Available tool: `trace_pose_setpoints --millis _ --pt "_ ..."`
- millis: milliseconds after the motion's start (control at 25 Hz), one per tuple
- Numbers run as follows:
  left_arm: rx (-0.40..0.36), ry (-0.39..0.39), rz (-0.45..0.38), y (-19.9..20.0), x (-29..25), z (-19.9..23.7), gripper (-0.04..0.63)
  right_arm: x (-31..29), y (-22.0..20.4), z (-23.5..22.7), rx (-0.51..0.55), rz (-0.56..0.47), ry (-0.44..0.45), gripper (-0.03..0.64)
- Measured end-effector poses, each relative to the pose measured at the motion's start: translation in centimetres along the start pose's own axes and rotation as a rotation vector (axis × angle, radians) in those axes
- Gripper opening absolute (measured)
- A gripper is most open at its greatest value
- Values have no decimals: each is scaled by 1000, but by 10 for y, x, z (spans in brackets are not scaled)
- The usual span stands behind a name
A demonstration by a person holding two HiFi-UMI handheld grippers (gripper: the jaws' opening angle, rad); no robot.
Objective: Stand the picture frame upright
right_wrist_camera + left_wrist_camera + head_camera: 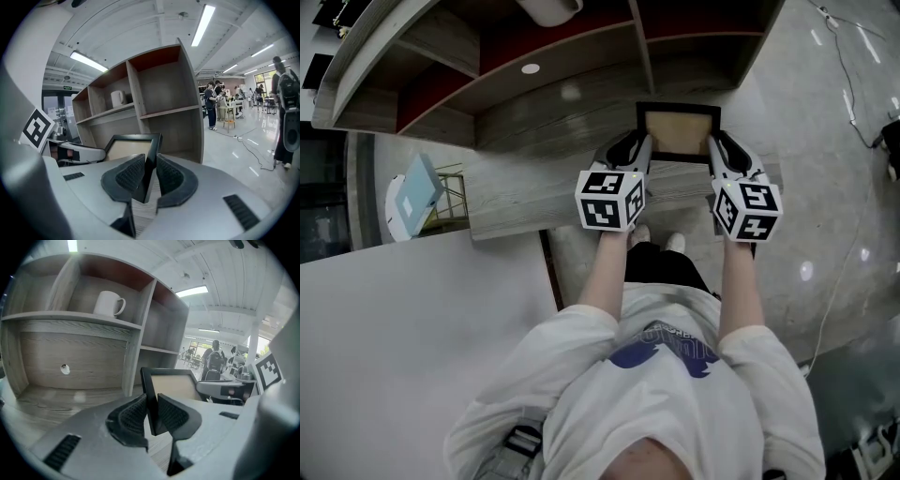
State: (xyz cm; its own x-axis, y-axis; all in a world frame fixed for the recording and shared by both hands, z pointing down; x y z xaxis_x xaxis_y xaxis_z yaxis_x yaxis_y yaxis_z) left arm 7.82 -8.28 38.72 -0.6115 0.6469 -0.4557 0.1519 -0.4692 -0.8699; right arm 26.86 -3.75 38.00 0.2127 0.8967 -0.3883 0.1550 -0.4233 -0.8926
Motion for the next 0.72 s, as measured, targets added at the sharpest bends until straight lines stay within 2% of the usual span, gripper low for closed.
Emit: trace_pose_setpoints --millis 280,720 --pt "27 7 3 -5 -9 20 77 -22 -2 5 9 14 12 71" --pt "16 -20 -4 8 -31 65 77 -67 7 16 12 -3 12 71"
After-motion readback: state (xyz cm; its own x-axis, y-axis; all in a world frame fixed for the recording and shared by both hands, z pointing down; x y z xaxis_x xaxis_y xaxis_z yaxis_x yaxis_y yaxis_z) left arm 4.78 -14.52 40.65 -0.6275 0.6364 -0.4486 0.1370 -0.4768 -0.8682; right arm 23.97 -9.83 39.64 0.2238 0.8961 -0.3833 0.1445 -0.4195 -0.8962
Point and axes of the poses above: the fingertips, and each gripper's own axes: x backward along the fingers, z to its left, y out of its top, the point moved 7 cm from there along x, backward along the fingers, and after that the axes turned 3 degrees about -x, right-handed, at the moved point
